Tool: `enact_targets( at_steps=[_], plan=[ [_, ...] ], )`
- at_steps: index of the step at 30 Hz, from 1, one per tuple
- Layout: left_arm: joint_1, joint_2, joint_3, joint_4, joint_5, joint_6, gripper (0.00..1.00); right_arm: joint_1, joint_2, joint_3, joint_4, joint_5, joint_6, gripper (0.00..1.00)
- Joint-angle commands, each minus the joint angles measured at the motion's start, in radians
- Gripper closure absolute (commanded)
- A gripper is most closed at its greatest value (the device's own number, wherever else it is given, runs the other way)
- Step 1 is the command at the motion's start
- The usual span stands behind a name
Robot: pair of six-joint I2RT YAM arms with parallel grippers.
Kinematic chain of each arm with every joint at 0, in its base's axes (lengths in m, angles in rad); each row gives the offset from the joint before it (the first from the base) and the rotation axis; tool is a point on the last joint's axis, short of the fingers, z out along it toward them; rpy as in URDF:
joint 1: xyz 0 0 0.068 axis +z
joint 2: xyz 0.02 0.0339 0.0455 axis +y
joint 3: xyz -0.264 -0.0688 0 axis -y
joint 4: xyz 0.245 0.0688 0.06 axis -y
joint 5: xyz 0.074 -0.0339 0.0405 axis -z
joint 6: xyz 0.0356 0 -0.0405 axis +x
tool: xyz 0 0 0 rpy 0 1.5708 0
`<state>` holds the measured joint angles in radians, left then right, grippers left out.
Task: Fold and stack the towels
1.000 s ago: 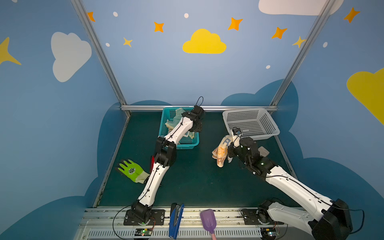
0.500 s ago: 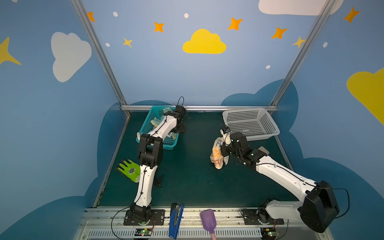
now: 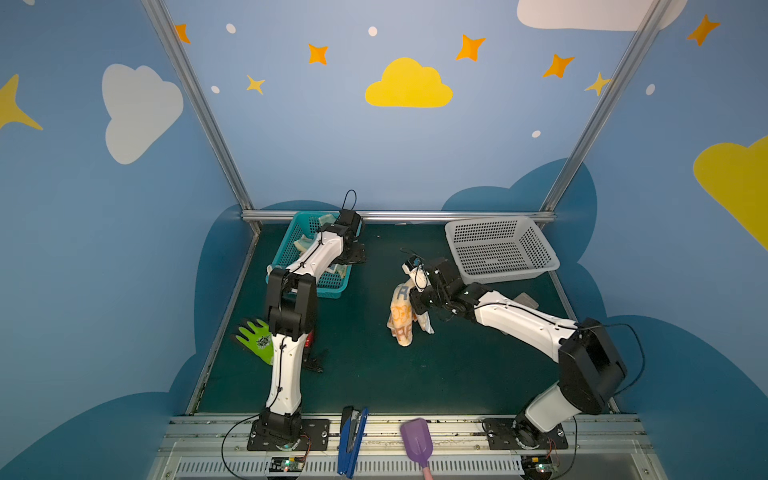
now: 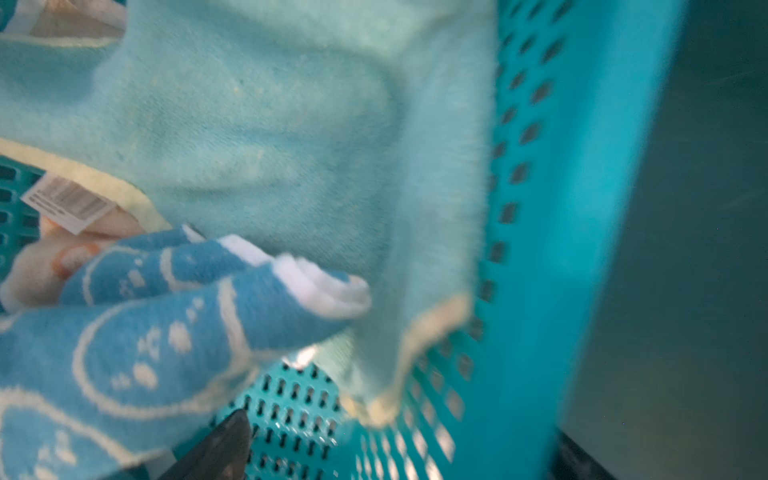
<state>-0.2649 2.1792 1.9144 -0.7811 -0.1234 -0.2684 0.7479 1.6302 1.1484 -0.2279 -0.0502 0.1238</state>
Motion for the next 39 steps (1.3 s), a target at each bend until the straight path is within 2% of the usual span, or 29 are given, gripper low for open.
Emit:
enact_targets(
  at_steps=[1, 2, 4, 6, 7, 11, 19, 26, 29, 34, 39],
  plan=[
    [-0.034, -0.096, -0.028, 0.063, 0.084, 0.023, 0.00, 0.000, 0.064, 0.090, -0.097, 0.021, 0.083, 0.77],
    [-0.042, -0.115, -0.042, 0.075, 0.100, 0.019, 0.00, 0.001, 0.088, 0.124, -0.137, 0.043, 0.110, 0.70],
    [-0.052, -0.152, -0.071, 0.101, 0.127, 0.014, 0.00, -0.002, 0.133, 0.202, -0.227, 0.085, 0.155, 0.46],
    [-0.056, -0.185, -0.096, 0.120, 0.151, 0.012, 0.00, -0.002, 0.160, 0.238, -0.255, 0.083, 0.150, 0.31],
    [-0.056, -0.199, -0.107, 0.126, 0.161, 0.011, 0.00, -0.002, 0.165, 0.246, -0.261, 0.082, 0.147, 0.27],
    [-0.056, -0.271, -0.180, 0.158, 0.163, 0.010, 0.00, -0.002, 0.114, 0.199, -0.222, 0.070, 0.111, 0.21],
    [-0.059, -0.376, -0.329, 0.239, 0.222, -0.015, 0.00, -0.030, -0.054, 0.022, -0.137, 0.054, 0.070, 0.21],
    [-0.107, -0.421, -0.421, 0.299, 0.261, 0.003, 0.00, -0.117, -0.078, -0.081, -0.135, 0.061, 0.180, 0.28],
    [-0.163, -0.438, -0.465, 0.326, 0.251, 0.087, 0.00, -0.143, -0.093, -0.110, -0.139, 0.061, 0.220, 0.32],
    [-0.318, -0.503, -0.608, 0.437, 0.150, 0.380, 0.00, -0.193, -0.173, -0.145, -0.175, 0.107, 0.227, 0.33],
    [-0.418, -0.516, -0.660, 0.497, 0.096, 0.579, 0.01, -0.266, -0.242, -0.132, -0.282, 0.144, 0.240, 0.33]
  ],
)
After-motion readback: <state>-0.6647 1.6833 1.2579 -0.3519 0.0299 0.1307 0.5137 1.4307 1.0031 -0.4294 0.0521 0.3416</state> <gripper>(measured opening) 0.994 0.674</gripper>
